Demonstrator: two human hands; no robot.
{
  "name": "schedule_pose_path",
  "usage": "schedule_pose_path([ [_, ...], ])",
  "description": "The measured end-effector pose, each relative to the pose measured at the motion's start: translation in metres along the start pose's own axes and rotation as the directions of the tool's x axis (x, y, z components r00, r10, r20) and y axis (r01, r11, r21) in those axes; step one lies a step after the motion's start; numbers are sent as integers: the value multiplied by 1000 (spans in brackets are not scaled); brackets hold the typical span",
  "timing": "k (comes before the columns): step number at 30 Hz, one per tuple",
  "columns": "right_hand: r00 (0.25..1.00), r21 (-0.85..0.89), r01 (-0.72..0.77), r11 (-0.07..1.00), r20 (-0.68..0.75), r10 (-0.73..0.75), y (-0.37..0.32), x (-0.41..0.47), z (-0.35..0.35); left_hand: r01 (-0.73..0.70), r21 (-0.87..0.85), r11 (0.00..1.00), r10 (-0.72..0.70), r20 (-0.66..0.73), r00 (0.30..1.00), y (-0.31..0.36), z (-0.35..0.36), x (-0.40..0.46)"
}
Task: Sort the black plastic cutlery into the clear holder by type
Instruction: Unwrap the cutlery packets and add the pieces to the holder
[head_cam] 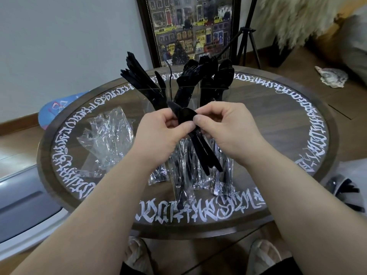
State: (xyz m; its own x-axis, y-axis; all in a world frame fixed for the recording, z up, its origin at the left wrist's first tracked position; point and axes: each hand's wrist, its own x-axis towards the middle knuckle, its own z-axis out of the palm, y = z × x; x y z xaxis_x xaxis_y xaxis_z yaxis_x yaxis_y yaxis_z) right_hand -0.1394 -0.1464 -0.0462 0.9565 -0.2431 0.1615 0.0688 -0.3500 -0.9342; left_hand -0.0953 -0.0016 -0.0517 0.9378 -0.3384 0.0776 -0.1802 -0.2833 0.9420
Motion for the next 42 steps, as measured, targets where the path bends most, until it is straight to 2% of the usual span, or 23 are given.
schedule_pose_path([
  [8,998,-4,-29,1000,-54,28,7,2,-2,13,22,1000,-13,39,999,2,-2,-2],
  [14,978,-4,-39,999,-207,37,10,5,-6,-29,154,988,34,-25,999,2,-4,0],
  [18,993,92,12,996,-121,-1,1,3,-7,-217,501,838,187,111,976,1,1,-1],
  [22,1000,92,12,996,-22,-10,-3,1,-3,-306,615,726,217,218,952,-1,8,-1],
  [24,999,96,-9,995,-30,12,-2,1,-4,-309,594,743,240,196,951,-1,8,-2],
  [28,997,102,-25,994,-76,33,1,1,-5,-219,481,849,226,45,973,-1,8,-2],
  [33,987,211,-85,974,-115,111,1,2,-6,-203,444,872,251,-50,967,-3,12,-1],
  [36,977,308,-118,944,-132,166,2,3,-7,-227,425,876,279,-65,958,-3,15,-1],
  [40,960,503,-187,844,-89,266,1,4,-6,-270,392,879,308,-36,951,-2,18,0],
  [42,960,497,-209,842,-61,275,2,3,-7,-295,383,875,321,-4,947,-1,19,0],
])
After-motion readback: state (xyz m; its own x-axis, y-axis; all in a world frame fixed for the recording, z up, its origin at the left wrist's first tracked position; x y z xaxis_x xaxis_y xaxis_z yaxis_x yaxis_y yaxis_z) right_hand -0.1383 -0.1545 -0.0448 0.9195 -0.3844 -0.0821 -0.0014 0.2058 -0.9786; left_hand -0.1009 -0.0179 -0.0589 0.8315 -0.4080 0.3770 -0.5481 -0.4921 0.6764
